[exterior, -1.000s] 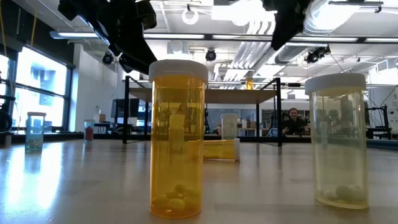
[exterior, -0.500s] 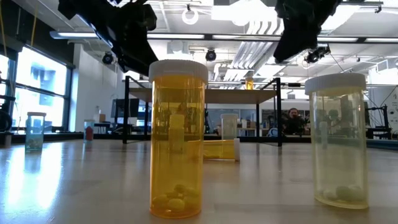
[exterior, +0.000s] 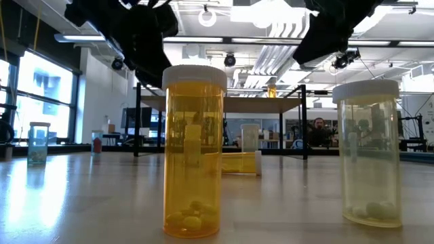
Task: Pick and place medicine bottles onto shelf by color
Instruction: Put the top left transparent pill bottle on the shelf
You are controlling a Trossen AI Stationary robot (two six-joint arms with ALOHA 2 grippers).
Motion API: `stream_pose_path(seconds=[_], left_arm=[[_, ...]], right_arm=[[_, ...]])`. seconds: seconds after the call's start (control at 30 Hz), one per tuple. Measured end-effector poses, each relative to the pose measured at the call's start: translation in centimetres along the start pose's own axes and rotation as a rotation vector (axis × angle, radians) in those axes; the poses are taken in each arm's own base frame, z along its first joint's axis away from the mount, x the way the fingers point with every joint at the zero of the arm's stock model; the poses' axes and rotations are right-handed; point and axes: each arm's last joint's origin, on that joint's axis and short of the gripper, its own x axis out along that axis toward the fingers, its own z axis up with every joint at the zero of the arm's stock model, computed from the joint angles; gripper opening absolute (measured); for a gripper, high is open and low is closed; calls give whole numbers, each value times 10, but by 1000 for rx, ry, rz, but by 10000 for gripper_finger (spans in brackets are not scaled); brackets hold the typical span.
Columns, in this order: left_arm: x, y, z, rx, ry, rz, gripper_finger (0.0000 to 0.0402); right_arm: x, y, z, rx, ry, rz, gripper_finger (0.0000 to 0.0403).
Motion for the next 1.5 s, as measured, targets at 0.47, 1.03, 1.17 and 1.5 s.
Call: stream_pose_path(seconds=[0.47,1.03,1.17,1.5], left_arm=[[42,-12,-19,44,64,64,239],[68,-13,-29,34,67,68,239],[68,-13,-27,31,50,63,230],[68,-13,-26,30,43,63,138]], right_arm=[[-3,5,-2,-26,-4,14,151],[-3,5,-2,-27,-2,13,151],[-3,5,-2,-27,-2,13,151],[-3,5,-2,-32,-2,13,151]])
